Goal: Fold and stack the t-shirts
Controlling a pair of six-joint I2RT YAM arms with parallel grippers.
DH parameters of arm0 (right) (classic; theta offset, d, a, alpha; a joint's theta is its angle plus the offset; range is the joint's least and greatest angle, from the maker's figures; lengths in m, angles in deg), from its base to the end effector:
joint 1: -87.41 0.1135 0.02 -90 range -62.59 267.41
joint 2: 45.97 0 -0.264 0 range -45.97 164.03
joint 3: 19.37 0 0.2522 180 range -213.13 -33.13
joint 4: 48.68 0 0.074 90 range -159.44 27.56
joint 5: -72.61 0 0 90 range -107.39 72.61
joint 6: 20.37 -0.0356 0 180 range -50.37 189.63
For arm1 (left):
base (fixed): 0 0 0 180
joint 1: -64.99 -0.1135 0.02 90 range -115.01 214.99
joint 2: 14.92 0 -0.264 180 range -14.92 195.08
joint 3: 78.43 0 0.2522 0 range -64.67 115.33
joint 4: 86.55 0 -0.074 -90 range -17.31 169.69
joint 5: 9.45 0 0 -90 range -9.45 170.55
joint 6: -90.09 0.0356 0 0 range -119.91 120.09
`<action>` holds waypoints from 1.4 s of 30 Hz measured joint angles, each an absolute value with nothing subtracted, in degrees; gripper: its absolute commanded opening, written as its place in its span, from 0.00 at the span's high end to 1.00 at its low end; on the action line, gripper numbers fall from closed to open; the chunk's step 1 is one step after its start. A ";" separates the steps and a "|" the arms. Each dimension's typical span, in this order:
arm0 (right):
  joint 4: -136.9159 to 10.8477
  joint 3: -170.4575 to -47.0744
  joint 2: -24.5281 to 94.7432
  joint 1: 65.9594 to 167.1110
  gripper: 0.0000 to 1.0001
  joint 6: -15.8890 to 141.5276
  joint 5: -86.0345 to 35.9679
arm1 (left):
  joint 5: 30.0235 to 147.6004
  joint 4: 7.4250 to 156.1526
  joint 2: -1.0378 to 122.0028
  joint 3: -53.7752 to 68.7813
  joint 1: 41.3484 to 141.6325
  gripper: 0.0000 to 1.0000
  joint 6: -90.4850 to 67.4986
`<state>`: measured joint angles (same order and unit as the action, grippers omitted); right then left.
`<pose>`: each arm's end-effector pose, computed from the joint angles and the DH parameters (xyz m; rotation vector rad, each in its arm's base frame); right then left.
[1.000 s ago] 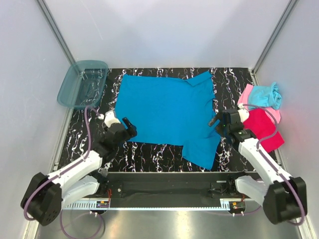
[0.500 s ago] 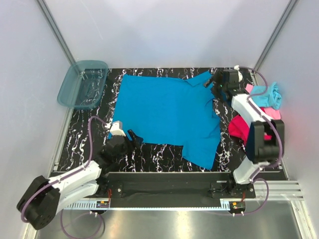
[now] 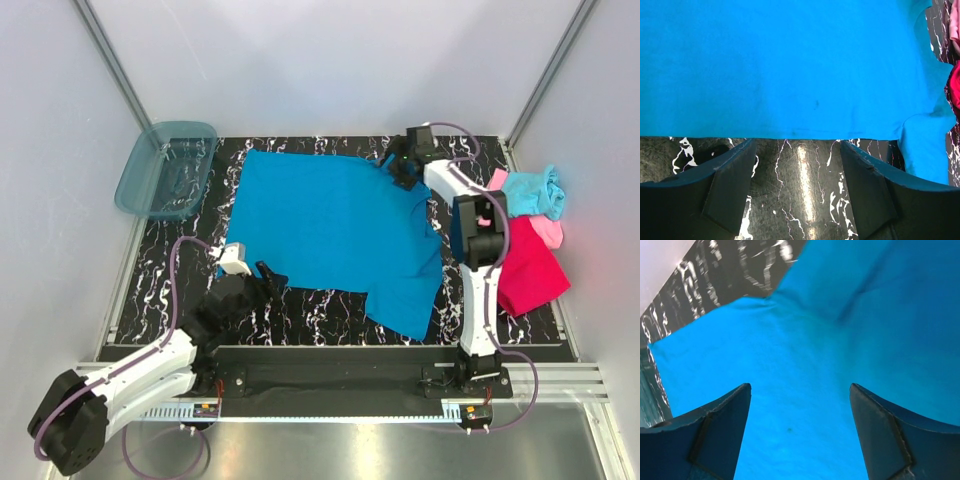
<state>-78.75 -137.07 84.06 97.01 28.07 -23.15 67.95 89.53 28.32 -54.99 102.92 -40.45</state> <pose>0.5092 0.0897 0.1880 0.6030 2.2970 0.5599 0.1345 -0.0950 0.1652 -0.1927 2.0276 -0.6652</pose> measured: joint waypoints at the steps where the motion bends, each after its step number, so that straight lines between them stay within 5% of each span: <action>1: -79.13 -138.73 85.38 97.74 0.16 28.12 -23.20 | 67.95 89.55 28.32 -54.99 102.97 0.27 -40.36; 14: -84.63 -157.33 94.32 98.87 0.19 31.35 -21.58 | 68.15 89.27 25.52 -55.02 103.01 0.27 -39.40; 42: -87.63 -160.72 100.63 95.59 0.21 32.07 -21.40 | 68.15 88.59 24.25 -55.50 103.03 0.28 -39.14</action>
<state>-87.63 -160.72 100.63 95.59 32.07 -21.40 68.15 88.59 24.25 -55.50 103.03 -39.14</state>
